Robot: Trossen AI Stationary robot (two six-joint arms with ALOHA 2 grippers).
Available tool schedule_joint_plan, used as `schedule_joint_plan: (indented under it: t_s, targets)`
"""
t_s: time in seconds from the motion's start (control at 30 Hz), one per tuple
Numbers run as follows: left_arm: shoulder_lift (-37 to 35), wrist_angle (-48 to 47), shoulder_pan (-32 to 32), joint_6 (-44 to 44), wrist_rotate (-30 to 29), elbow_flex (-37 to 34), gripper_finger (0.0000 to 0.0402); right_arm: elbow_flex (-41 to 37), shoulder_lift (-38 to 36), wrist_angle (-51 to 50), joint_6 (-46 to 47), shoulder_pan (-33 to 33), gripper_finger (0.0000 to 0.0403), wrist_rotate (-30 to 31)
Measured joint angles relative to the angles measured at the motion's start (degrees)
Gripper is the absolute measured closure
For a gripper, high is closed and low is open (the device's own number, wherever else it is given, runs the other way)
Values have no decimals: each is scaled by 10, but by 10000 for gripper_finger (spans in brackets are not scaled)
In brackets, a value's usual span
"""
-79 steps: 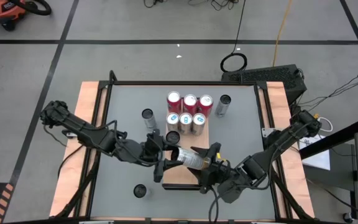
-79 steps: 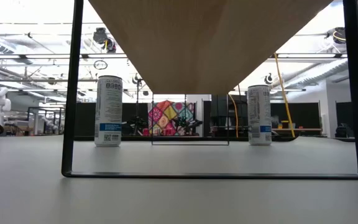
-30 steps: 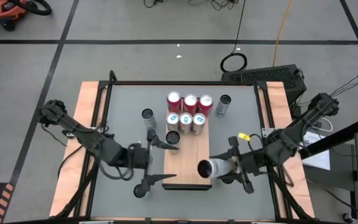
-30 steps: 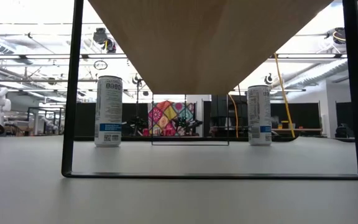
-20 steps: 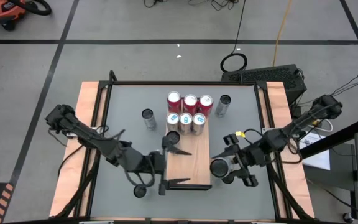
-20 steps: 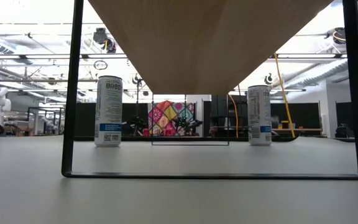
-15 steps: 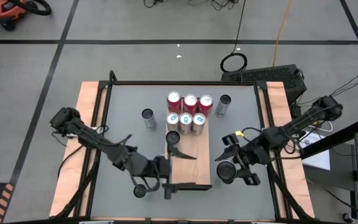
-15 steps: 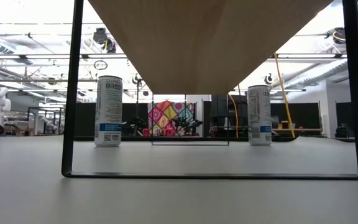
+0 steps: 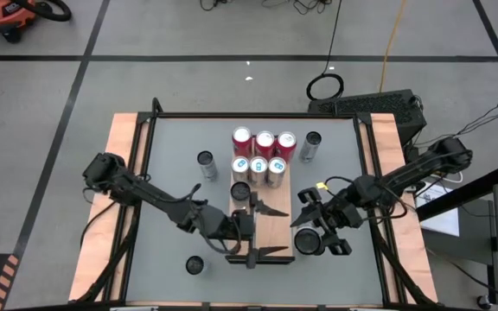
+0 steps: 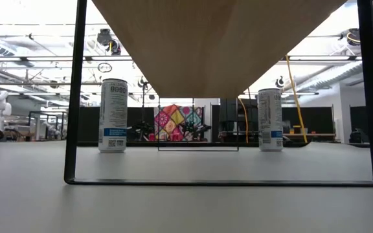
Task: Place canned beverage on shelf
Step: Put the top left white soda can on the shelf aligned with the other blue soda can
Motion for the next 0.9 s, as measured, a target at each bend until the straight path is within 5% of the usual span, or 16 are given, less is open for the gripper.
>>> schedule_joint_plan:
  t_s: [0.27,0.5,0.9]
  targets:
    - [20,41,16,5,12,0,27,0,21,28,-2,0,211,-1]
    - [20,38,28,2,91,0,27,0,39,33,-2,0,211,1]
    - [46,44,36,2,95,0,27,14,54,33,-15,0,211,46]
